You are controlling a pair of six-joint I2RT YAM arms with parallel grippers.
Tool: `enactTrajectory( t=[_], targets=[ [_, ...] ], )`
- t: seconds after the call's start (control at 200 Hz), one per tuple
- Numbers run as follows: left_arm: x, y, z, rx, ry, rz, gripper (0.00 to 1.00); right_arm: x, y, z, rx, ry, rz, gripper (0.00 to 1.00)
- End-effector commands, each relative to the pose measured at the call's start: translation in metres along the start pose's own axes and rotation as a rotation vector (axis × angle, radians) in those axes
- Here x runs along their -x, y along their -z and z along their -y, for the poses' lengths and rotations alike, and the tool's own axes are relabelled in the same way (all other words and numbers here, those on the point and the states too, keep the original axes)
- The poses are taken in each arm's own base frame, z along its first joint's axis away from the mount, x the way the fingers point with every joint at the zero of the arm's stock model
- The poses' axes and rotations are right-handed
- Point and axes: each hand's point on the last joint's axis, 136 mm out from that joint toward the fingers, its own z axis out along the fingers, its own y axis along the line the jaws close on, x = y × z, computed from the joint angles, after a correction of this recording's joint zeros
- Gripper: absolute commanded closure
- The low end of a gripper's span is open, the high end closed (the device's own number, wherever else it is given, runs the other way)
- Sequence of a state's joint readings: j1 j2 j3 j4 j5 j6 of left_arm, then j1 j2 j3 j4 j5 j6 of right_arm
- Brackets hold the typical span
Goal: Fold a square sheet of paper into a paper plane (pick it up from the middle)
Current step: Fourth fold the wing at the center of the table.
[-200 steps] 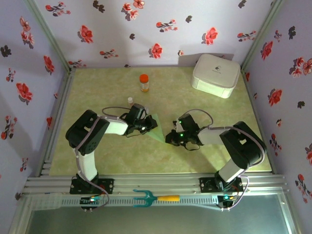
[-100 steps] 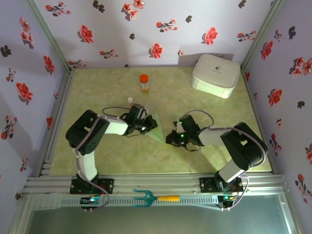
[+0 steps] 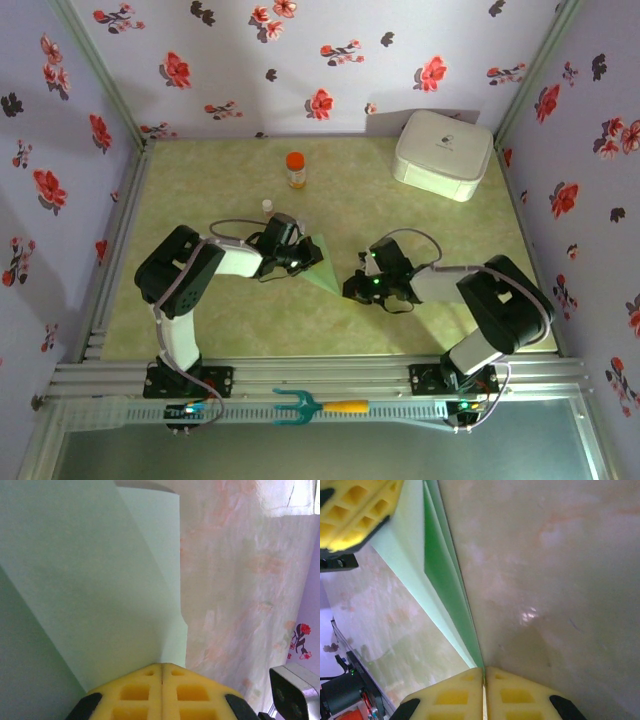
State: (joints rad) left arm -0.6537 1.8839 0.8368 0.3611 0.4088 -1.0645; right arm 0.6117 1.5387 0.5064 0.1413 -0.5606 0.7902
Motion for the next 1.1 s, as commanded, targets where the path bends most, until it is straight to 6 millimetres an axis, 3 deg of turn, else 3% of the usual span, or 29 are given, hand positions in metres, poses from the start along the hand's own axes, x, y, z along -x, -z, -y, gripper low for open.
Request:
enactTrajectory(
  t=[0.0,0.12,0.25,0.44,0.72,0.905,1.095],
  targets=[
    [-0.004,-0.001,-0.024,0.067,0.018,-0.005,0.94,-0.026,0.009,0.028,-0.124,-0.073,-0.065,0.87],
    [-0.007,-0.001,-0.029,0.079,0.021,-0.013,0.94,-0.01,0.025,0.008,-0.121,-0.022,-0.005,0.83],
    [-0.009,0.0,-0.031,0.081,0.018,-0.015,0.94,0.008,0.036,-0.021,-0.077,0.034,0.045,0.86],
    [-0.009,-0.001,-0.031,0.08,0.019,-0.017,0.94,0.03,0.016,-0.058,0.059,0.06,0.016,0.98],
    [-0.01,-0.004,-0.03,0.078,0.019,-0.023,0.94,0.046,-0.022,-0.058,0.04,0.067,-0.034,1.0],
    [-0.01,-0.004,-0.031,0.079,0.019,-0.025,0.94,0.048,-0.022,-0.066,0.018,0.096,-0.034,1.0],
    [-0.01,-0.005,-0.03,0.077,0.018,-0.026,0.94,0.046,-0.031,-0.056,-0.014,0.088,-0.066,1.0]
  ],
)
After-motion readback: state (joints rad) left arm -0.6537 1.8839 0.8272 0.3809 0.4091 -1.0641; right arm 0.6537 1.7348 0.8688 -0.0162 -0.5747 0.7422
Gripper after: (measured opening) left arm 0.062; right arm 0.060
